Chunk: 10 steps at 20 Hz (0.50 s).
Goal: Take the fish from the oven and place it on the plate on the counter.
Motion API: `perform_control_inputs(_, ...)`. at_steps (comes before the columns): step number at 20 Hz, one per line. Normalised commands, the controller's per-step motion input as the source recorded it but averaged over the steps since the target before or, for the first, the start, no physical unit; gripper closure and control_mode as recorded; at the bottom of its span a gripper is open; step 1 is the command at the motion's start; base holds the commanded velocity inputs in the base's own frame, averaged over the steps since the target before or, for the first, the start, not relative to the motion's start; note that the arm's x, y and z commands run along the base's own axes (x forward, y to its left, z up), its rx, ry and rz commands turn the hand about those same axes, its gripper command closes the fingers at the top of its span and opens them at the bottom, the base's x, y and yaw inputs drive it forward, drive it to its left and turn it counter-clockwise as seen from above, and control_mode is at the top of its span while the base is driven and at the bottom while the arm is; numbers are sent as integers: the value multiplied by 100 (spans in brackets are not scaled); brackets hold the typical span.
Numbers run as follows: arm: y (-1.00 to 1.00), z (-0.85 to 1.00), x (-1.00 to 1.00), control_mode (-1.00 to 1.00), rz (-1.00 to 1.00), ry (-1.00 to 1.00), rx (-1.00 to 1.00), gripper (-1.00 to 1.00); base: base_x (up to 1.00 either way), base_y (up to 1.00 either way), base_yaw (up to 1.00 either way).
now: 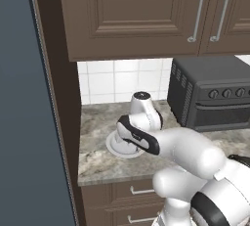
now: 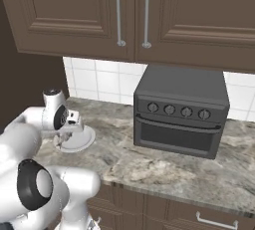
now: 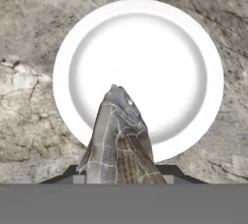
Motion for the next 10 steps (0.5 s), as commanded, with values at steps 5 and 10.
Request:
perform_control_inputs(5, 0, -24, 1, -100, 0, -2, 0, 100, 0, 0, 0)
perform_control_inputs(10, 0, -44, 14, -100, 0, -4, 0, 100, 0, 0, 0)
